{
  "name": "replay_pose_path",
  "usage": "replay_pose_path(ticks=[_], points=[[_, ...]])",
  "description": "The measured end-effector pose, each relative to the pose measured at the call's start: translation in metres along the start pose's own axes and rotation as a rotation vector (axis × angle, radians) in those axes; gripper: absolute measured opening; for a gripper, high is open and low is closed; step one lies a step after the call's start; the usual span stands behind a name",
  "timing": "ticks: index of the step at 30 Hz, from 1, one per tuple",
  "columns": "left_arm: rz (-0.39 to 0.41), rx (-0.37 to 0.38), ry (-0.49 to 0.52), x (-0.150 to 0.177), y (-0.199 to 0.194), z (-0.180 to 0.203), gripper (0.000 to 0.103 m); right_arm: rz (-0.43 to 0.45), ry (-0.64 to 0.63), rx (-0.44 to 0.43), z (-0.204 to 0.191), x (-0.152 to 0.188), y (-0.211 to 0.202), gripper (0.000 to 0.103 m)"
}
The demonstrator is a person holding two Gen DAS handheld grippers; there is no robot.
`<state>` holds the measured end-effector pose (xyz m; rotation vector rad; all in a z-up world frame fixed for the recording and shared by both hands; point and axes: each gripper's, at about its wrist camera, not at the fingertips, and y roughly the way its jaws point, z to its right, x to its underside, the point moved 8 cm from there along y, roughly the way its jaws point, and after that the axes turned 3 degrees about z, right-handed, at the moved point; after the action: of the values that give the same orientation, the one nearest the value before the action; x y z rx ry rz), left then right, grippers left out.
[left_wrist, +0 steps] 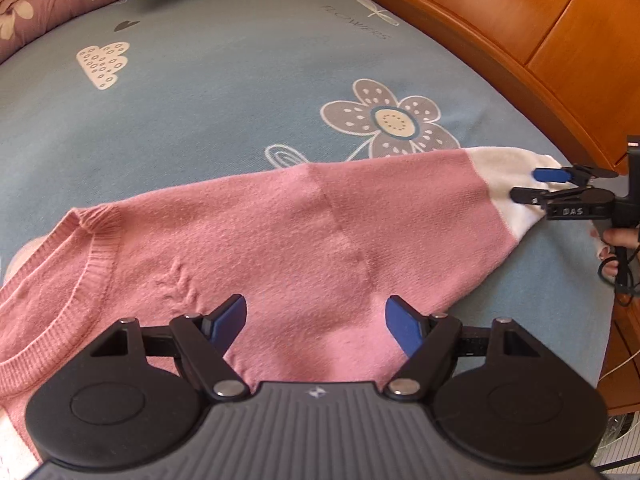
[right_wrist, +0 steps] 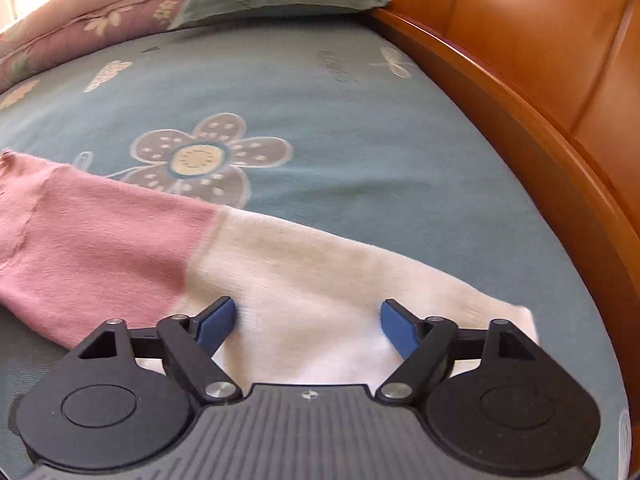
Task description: Fold clothes
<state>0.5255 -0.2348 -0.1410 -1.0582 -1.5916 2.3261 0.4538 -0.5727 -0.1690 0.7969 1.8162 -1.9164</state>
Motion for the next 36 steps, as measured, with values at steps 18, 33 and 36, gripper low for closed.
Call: replay_pose_path(ticks=[18, 33, 36], points=[[0.114, 0.240, -0.098, -0.052, 0.027, 0.026, 0.076, -0.028, -0.095, -0.114, -0.118, -0.003, 0.011, 0.103], [0.048, 0.159, -0.081, -0.066, 0.044, 0.012, 0.088, -0.049, -0.076, -0.166, -0.126, -0.001, -0.009, 0.103], [0.059, 0.144, -0.122, -0.046, 0.010, -0.003, 0.088, -0.030, -0.034, -0.284, -0.140, 0.002, -0.038, 0.103]])
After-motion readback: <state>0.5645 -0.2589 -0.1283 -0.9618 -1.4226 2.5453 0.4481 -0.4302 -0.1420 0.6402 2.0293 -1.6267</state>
